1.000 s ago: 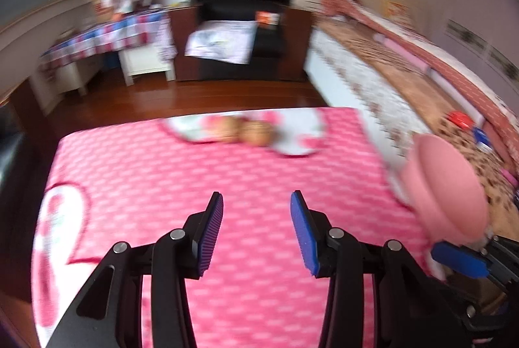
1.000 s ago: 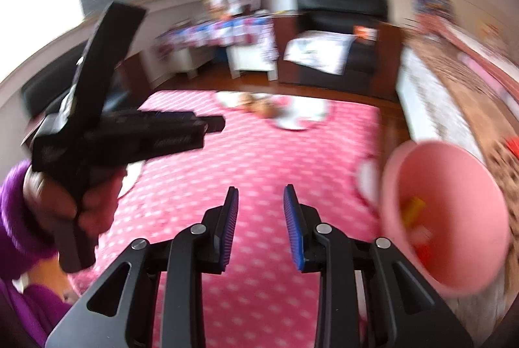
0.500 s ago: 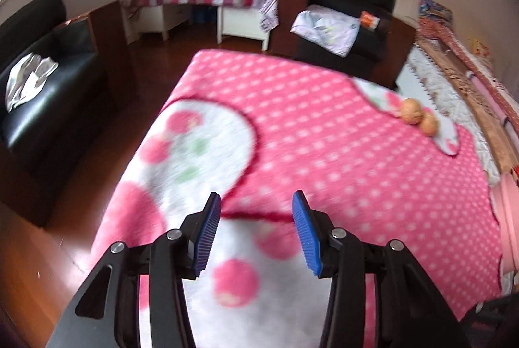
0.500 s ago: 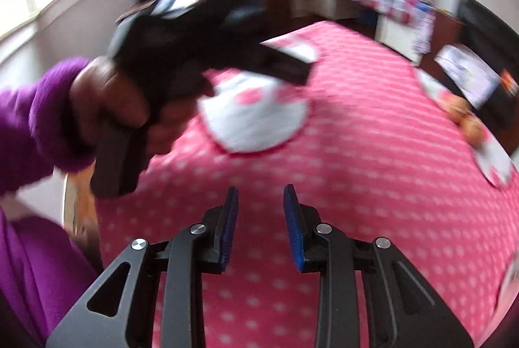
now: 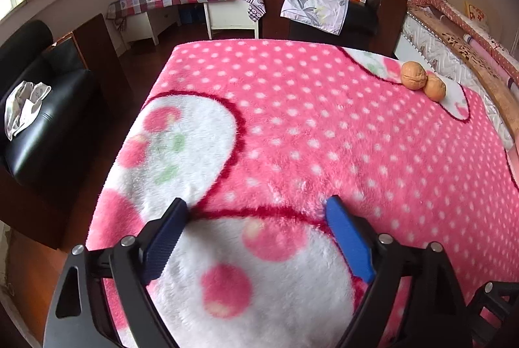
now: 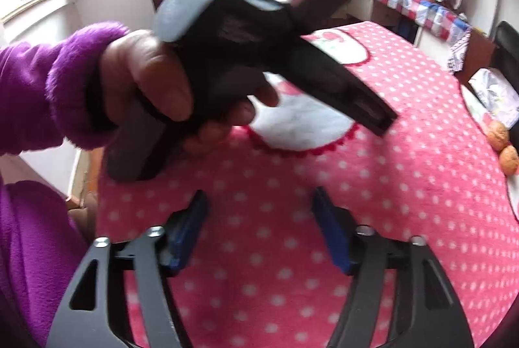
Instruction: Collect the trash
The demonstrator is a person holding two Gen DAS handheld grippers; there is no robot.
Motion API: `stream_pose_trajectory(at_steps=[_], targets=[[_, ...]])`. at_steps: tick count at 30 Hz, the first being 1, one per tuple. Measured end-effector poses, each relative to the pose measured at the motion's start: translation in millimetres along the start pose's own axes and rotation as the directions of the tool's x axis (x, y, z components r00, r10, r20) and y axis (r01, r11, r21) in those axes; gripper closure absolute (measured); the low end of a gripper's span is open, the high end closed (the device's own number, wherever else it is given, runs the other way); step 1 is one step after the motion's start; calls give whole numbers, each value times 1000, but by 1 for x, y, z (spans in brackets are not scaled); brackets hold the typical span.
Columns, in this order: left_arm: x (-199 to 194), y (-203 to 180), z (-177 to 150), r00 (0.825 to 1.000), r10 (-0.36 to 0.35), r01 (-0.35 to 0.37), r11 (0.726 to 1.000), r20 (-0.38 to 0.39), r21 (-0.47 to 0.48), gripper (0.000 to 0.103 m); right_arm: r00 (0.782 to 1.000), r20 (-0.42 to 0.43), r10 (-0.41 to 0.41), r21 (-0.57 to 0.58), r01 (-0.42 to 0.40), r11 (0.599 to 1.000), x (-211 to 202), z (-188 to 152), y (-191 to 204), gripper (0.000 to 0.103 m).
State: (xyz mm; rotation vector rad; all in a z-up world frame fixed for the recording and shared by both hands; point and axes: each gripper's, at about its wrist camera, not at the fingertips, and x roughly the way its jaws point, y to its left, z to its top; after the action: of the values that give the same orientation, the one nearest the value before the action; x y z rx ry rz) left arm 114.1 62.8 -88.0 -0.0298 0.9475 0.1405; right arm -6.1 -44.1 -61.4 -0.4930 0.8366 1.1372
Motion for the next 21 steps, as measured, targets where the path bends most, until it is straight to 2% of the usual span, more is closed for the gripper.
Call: stream_pose_trajectory(at_steps=[2, 4, 21], targets=[[1, -1, 1, 1000, 0, 0, 1000, -2, 0, 15, 1000, -2, -24, -20, 24, 1000, 0, 0, 6, 23], [1, 0, 1, 1000, 0, 0, 1000, -3, -1, 14, 1000, -2, -2, 1, 2, 1000, -1, 1, 3, 22], [5, 3, 3, 1000, 3, -3, 1000, -6, -8, 12, 1000, -4, -11, -3, 11, 1000, 1, 7, 2, 22]])
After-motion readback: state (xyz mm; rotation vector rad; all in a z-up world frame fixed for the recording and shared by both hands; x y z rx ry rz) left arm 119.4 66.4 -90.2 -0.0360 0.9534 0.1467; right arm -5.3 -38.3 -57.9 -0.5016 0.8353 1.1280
